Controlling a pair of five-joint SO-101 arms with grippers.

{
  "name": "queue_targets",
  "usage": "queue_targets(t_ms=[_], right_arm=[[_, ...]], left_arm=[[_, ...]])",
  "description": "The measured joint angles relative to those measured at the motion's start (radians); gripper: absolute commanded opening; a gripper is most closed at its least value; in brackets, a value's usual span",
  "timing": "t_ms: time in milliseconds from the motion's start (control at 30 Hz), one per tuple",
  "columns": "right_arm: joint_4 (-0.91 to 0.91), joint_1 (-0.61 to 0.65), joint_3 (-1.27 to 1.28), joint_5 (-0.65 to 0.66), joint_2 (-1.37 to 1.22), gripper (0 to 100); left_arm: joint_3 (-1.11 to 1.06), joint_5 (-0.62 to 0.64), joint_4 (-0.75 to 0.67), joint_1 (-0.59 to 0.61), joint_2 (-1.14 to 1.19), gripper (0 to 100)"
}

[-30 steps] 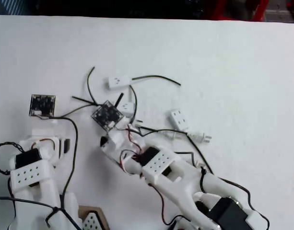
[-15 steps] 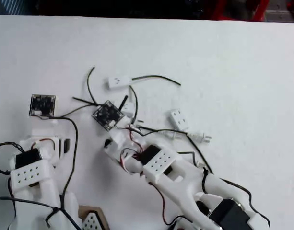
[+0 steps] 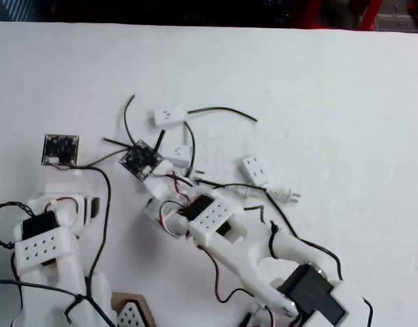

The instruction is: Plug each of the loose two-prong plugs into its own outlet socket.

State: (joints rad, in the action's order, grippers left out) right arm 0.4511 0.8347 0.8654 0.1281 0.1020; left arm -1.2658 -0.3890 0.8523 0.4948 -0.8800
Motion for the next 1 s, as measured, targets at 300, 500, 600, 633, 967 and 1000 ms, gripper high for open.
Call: queue_targets(t_ms=[300,500,600,633,967,1000], right_arm=[[0.035,0.000,-0.006,0.091,-0.006,1.7],[0.133,-0.003,-0.032,0.094,0.109,1.7],[0.227,-0.018,-0.046,0.095,0.242,1.7],[0.258,-0.028,-0.057,0.095,0.298,1.7],[0.318,-0.374,-0.173,0.078,0.569,1.8],[0.305,-0.420,-0.180,0.077,0.562,1.8]], left_arm=[[0.000,0.000,0.000,0.000,0.000,25],[0.000,0.000,0.000,0.000,0.000,25],[-0.005,0.000,0.000,0.000,0.000,25],[-0.009,0.000,0.000,0.000,0.000,25],[-0.009,0.000,0.000,0.000,0.000,25],[-0.009,0.000,0.000,0.000,0.000,25]])
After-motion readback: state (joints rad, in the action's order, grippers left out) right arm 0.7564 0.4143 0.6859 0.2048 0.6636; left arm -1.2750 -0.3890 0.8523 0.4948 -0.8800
